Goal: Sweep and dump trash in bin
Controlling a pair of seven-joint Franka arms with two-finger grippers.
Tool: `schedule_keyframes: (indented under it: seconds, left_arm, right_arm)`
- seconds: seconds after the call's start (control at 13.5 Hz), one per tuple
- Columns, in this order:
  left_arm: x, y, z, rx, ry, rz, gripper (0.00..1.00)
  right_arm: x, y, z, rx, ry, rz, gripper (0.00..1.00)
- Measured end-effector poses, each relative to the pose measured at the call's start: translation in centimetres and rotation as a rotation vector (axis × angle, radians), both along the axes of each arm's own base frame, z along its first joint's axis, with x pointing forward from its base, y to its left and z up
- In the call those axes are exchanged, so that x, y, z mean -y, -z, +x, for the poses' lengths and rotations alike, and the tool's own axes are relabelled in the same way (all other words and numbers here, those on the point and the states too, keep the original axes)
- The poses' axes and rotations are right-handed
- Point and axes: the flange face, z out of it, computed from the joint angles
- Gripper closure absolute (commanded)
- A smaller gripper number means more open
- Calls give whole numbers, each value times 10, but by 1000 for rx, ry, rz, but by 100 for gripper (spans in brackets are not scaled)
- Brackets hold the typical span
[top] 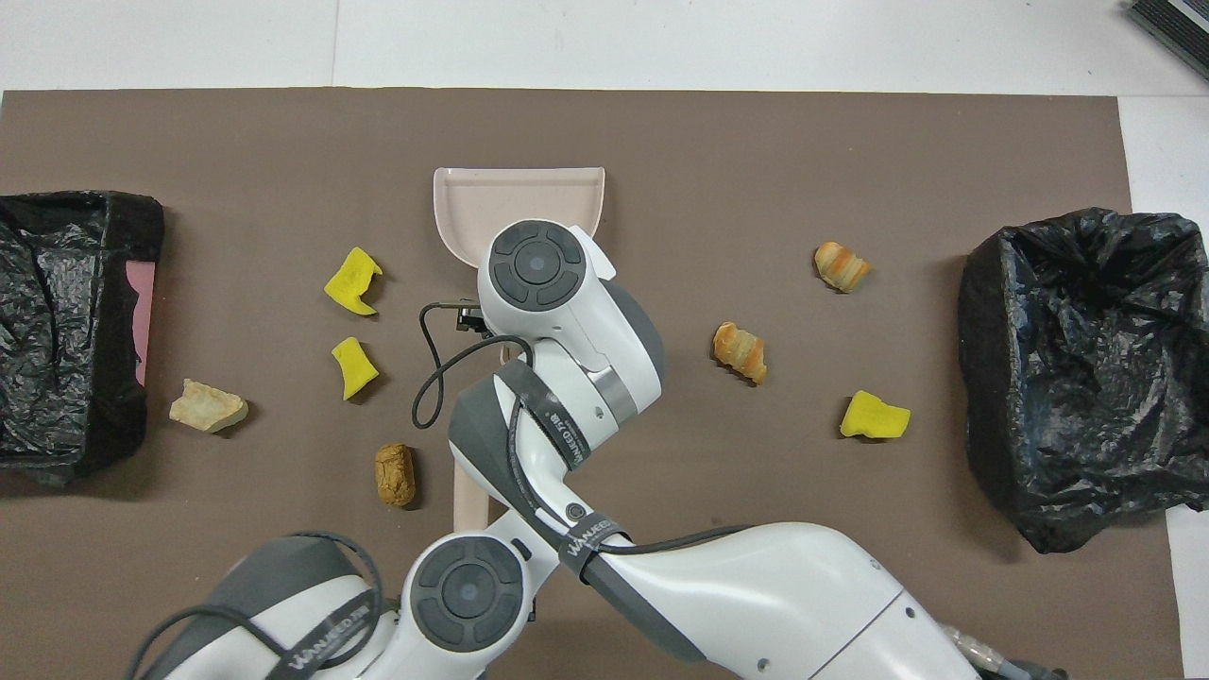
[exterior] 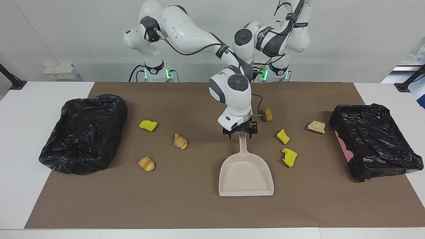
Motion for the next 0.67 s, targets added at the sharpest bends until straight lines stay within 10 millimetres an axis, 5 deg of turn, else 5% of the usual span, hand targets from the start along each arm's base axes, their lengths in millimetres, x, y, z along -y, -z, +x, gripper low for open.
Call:
schedule_keyframes:
  seconds: [0.15, 0.37, 0.67]
  left_arm:
    - [-43, -24, 13, 6, -64, 38, 100]
    - [-97, -30, 37, 35, -178, 87, 100]
    - [-180, -20, 91, 128, -364, 108, 100]
  right_arm:
    - [-3, 4, -3, -6, 24, -5, 0]
    - [-3, 3, -2, 1, 23, -11, 0]
    - [3, 3, 3, 30, 3, -44, 74]
